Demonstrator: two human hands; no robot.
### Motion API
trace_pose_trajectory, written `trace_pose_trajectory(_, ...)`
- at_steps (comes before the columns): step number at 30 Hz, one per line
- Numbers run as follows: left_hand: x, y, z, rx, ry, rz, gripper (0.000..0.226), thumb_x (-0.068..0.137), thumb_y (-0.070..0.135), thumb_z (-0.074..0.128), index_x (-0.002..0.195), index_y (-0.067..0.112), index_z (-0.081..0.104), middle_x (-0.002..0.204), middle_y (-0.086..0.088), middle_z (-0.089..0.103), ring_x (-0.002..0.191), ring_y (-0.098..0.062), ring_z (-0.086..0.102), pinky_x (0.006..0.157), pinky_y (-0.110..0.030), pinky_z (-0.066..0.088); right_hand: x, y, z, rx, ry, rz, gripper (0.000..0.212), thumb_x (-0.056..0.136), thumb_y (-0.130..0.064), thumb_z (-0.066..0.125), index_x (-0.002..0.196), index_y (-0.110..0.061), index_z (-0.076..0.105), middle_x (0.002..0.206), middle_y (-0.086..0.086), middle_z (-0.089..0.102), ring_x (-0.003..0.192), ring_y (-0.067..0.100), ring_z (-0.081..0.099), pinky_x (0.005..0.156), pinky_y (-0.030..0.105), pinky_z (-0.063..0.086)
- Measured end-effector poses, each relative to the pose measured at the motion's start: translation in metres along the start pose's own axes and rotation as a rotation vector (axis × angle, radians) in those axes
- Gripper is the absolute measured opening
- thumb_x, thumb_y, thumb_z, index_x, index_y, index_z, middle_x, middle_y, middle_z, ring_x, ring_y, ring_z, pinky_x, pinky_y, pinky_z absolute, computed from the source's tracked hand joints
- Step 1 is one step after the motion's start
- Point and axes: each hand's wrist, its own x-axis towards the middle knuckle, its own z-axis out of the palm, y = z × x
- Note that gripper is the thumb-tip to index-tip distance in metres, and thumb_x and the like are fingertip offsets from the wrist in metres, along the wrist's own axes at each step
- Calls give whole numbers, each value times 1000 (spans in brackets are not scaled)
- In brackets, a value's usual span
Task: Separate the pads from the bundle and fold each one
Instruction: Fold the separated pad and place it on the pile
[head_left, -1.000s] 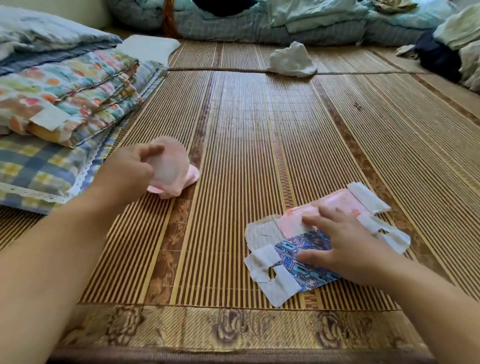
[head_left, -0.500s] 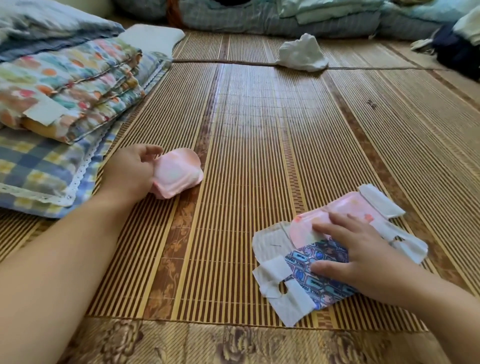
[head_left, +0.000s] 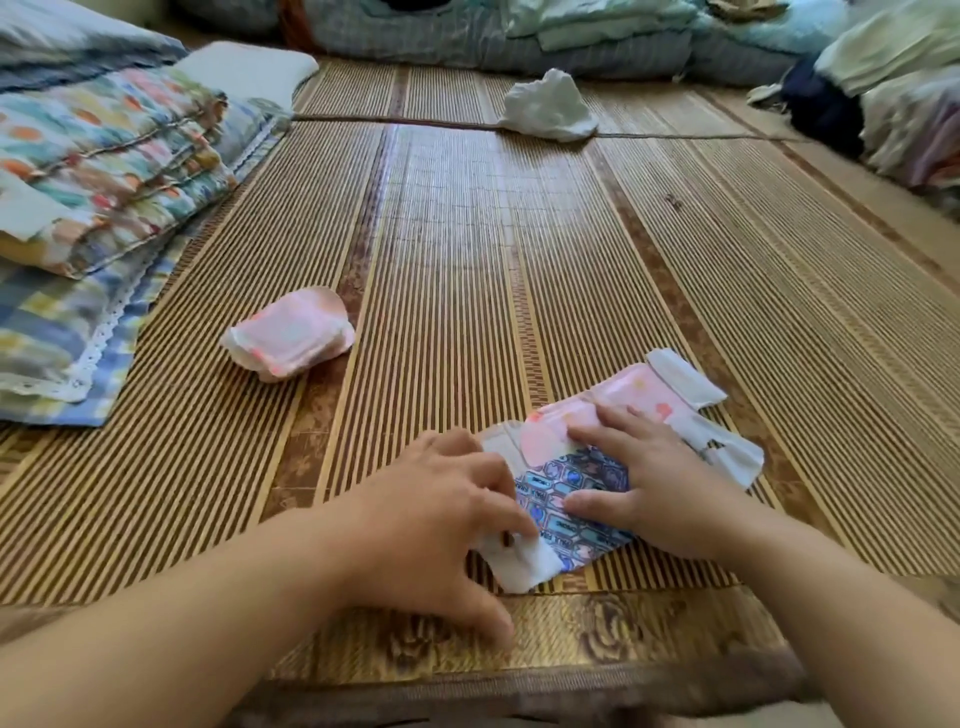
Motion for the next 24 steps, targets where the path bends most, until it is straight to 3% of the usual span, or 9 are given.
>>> trace_pose_trajectory(3,-2,4,9,28,87,1,60,72,76,43,124,49,55,112,22,53,113,-8,36,101,-37,31,-2,1,4,3,28,-6,76,75,-63,59,142,-42,29,158,-12,9,145,13,-2,116,37,4)
trace_pose_trajectory(6,-3,1,17,-10,236,57,34,83,54,44,98,42,72,91,21,66,92,-8,58,82,-39,49,-3,3,6,7,30,-1,77,75,-64,58,142,-42,29,159,-12,8,145,12,-3,116,39,4)
trace_pose_trajectory(9,-2,4,11,-234,361,-28,28,85,47,52,83,30,74,82,16,68,80,-2,59,76,-30,49,-10,4,3,102,26,-79,84,64,-72,61,139,-48,31,158,-14,11,145,8,-2,118,45,8)
trace_pose_trajectory(11,1,7,1,-442,489,-107,24,87,39,57,78,22,70,71,9,66,70,-6,58,64,-24,47,-16,-2,-2,209,61,-173,84,53,-73,63,130,-56,35,151,-23,21,142,0,4,117,38,11)
trace_pose_trajectory(14,2,14,-22,-680,645,-115,19,82,37,53,78,25,67,69,1,65,59,-13,56,51,-26,40,-15,-9,3,81,187,-296,61,65,-64,61,123,-49,52,136,-26,45,135,1,30,111,35,20)
trace_pose_trajectory(16,-1,15,-36,-797,719,-109,18,81,36,52,81,26,66,70,-1,68,59,-19,59,53,-36,44,-12,-13,5,56,286,-304,18,77,-43,54,91,-44,65,102,-23,65,101,5,57,93,38,39)
trace_pose_trajectory(18,-6,8,-46,-902,813,-126,17,85,27,54,76,21,67,70,2,71,64,-20,66,60,-33,52,-12,-10,3,139,367,-237,20,81,-26,53,62,-32,59,66,-12,63,64,9,55,64,34,45)
trace_pose_trajectory(20,-12,-4,-51,-1089,905,-171,26,90,16,54,68,21,67,66,3,70,66,-15,68,66,-28,58,-14,-6,-5,217,390,-151,18,84,-19,60,67,-19,66,59,-2,64,54,10,54,51,28,44)
trace_pose_trajectory(24,-22,-31,-54,-1411,1020,-371,36,94,20,52,62,27,65,63,7,63,64,-12,61,59,-29,52,-17,1,-22,305,389,-72,25,84,-17,64,60,-13,59,43,-8,52,38,6,40,38,13,30)
